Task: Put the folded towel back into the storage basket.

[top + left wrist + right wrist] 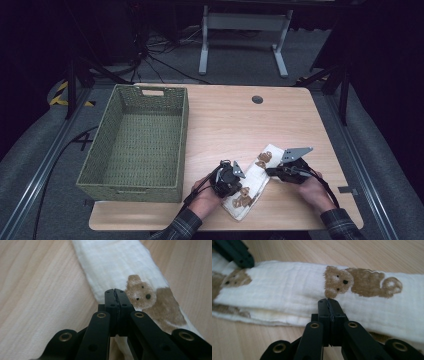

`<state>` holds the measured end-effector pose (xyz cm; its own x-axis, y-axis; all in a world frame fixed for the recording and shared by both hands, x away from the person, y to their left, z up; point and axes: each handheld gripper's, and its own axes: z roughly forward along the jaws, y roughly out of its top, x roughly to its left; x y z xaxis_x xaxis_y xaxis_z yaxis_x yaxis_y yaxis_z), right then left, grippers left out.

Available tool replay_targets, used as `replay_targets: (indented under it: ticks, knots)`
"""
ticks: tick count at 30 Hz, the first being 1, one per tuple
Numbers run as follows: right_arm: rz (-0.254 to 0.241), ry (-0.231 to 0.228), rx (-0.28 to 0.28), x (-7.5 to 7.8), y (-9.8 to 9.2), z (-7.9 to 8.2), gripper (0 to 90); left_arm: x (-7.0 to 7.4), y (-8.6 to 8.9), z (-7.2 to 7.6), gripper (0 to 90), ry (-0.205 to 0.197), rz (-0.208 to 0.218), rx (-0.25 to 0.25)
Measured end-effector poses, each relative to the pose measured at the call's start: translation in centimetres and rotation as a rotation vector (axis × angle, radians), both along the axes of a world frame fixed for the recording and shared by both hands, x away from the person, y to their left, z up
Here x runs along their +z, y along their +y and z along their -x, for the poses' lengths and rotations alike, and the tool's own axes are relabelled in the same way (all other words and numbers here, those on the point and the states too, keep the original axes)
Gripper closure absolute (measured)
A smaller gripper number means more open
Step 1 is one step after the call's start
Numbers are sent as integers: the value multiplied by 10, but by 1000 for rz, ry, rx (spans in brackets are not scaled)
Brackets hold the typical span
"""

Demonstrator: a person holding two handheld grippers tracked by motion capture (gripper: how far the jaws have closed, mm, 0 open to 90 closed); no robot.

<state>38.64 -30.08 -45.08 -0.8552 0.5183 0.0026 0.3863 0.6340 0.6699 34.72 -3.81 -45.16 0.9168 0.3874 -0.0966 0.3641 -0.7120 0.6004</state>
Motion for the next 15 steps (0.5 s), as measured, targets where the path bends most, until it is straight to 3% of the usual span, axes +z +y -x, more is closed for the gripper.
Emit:
replay_targets:
  ticks: [6, 15]
  knots:
    - [-10, -2, 22, -1, 8, -15, 898, 0, -5, 4, 897, 29, 8, -37]
    - [-21, 4, 57, -1, 14, -27, 896, -2, -13, 10, 897, 27, 25, -74]
